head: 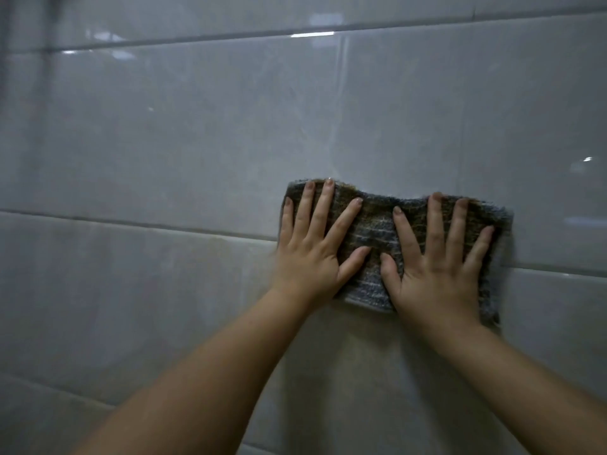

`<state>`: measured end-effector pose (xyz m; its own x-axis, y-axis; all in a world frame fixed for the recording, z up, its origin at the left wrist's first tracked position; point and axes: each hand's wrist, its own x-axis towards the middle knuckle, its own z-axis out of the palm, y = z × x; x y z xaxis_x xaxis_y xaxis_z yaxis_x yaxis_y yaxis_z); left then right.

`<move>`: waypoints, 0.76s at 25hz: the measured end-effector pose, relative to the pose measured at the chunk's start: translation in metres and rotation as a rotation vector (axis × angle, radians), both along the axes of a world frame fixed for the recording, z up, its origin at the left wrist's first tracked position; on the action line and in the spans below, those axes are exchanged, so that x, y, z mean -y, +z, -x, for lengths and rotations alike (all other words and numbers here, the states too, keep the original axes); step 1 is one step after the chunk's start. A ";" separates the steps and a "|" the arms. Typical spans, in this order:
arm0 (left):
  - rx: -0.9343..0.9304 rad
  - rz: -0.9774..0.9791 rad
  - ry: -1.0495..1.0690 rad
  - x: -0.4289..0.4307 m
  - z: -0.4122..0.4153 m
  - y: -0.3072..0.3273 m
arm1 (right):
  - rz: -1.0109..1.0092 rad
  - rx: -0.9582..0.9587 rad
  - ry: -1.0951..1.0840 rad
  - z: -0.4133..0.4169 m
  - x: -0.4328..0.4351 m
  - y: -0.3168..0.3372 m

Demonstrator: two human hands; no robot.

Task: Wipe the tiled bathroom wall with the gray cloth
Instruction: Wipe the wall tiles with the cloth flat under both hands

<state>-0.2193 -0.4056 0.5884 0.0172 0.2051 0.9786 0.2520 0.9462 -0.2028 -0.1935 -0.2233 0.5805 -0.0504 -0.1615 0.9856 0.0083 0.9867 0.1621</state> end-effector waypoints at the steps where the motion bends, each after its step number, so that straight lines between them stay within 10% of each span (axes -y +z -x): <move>1: 0.012 -0.003 -0.003 -0.001 -0.002 0.000 | -0.008 0.016 0.003 -0.001 0.001 -0.002; 19: 0.076 -0.003 0.057 0.241 0.031 -0.010 | -0.141 -0.022 0.102 0.037 0.219 -0.003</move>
